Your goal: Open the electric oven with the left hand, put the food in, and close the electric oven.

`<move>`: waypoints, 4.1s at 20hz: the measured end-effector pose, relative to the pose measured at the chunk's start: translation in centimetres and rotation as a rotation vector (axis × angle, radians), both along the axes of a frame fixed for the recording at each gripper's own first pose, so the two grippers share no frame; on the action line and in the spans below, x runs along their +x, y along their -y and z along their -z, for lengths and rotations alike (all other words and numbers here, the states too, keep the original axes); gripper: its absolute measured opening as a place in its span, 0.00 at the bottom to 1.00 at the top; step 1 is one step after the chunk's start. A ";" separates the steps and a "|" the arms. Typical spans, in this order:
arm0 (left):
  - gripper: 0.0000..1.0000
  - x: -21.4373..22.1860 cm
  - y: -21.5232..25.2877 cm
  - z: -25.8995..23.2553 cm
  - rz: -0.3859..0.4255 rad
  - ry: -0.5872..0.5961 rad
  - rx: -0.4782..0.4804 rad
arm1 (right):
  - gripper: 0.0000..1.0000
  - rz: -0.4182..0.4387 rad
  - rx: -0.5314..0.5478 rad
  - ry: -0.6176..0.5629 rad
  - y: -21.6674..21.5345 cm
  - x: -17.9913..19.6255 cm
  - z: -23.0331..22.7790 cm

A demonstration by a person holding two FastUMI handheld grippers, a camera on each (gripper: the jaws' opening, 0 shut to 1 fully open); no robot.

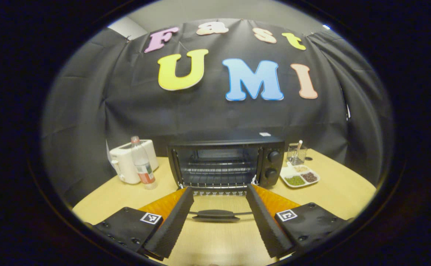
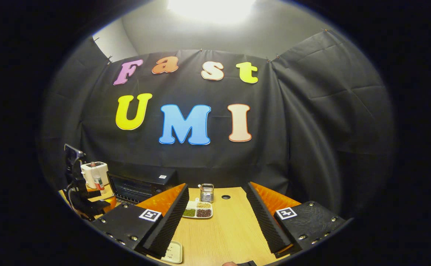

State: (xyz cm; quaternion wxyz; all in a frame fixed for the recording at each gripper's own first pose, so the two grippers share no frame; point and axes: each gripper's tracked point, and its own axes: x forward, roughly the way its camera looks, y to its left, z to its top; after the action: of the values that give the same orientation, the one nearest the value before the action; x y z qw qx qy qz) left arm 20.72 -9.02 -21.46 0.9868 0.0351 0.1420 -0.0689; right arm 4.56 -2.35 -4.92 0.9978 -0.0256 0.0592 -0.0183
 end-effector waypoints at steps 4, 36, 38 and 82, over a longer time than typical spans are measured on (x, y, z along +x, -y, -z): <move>1.00 -2.5 -0.6 -6.3 -0.020 0.108 -0.008 | 0.97 -0.074 0.033 -0.035 -1.0 -0.5 1.0; 1.00 -14.0 -8.9 -17.2 -0.207 0.251 0.033 | 0.95 -0.469 0.452 -0.986 -10.5 -6.2 25.3; 1.00 -14.2 -9.6 -17.2 -0.219 0.249 0.036 | 0.95 -0.449 0.449 -1.013 -10.3 -5.7 26.5; 1.00 -10.5 -18.1 -15.9 -0.267 0.239 0.003 | 0.00 -0.291 0.864 -1.166 -20.2 -0.6 24.1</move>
State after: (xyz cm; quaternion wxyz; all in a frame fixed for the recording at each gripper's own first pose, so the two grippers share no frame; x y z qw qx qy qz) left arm 10.20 9.03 -5.54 0.9970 0.0252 0.0272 0.0677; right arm 3.96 17.89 -29.01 0.7179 0.3561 0.5776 0.1557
